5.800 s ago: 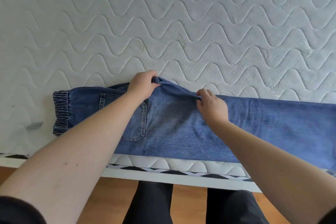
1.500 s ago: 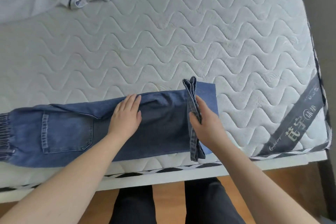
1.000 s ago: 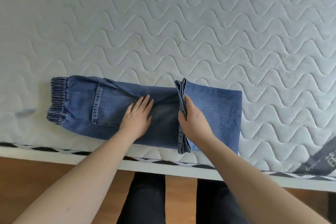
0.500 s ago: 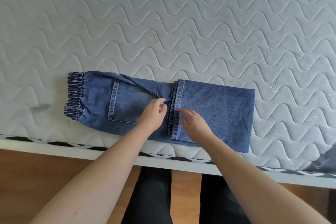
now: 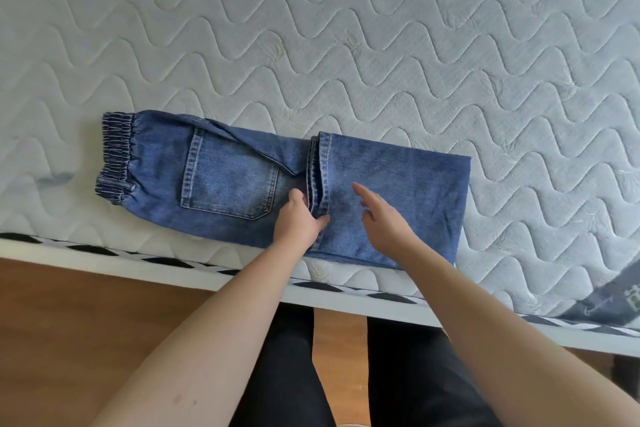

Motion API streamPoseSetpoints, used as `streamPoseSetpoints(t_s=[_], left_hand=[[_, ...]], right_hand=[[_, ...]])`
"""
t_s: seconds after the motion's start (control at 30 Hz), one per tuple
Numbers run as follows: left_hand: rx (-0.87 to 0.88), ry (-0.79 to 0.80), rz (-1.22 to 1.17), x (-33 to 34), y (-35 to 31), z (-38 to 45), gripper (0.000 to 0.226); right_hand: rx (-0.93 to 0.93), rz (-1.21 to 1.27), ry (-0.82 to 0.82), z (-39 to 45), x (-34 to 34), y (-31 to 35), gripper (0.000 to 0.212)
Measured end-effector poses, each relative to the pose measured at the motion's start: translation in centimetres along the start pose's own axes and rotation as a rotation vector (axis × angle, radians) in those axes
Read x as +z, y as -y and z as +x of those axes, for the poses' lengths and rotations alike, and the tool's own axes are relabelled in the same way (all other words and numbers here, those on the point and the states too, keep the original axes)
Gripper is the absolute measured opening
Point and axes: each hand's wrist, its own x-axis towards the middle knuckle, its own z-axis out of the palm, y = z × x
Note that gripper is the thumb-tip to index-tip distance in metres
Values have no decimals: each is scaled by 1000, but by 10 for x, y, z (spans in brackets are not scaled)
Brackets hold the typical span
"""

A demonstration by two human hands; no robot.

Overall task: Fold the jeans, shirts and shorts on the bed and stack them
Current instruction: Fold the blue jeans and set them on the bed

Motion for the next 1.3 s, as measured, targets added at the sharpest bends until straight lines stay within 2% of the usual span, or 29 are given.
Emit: streamPoseSetpoints(t_s=[0.17, 0.4, 0.57, 0.7, 0.8, 0.97, 1.07, 1.17, 1.3], left_hand=[[11, -66, -149, -3, 10, -8, 41], [99, -60, -254, -18, 32, -9, 35], [47, 5, -292, -24, 59, -4, 42], [15, -12, -308, -23, 68, 0, 41], [18, -88, -273, -24, 64, -1, 32], [72, -244, -268, -38, 60, -4, 22], [113, -342, -264, -59, 66, 5, 13], [130, -409, -223, -86, 80, 18, 16], [160, -476, -99, -122, 101, 37, 23]], right_hand=[[-52, 3, -2, 7, -5, 6, 58], [-218, -44, -36, 23, 4, 36, 61], [-258, -118, -1, 44, 18, 55, 58], [-273, -219, 55, 57, 27, 61, 59], [-277, -274, 47, 60, 28, 61, 57], [-336, -317, -124, 59, 32, 68, 56], [-290, -363, -79, 65, 38, 74, 56], [-216, -521, -22, 72, 45, 78, 68], [-144, -647, -51, 77, 58, 89, 83]])
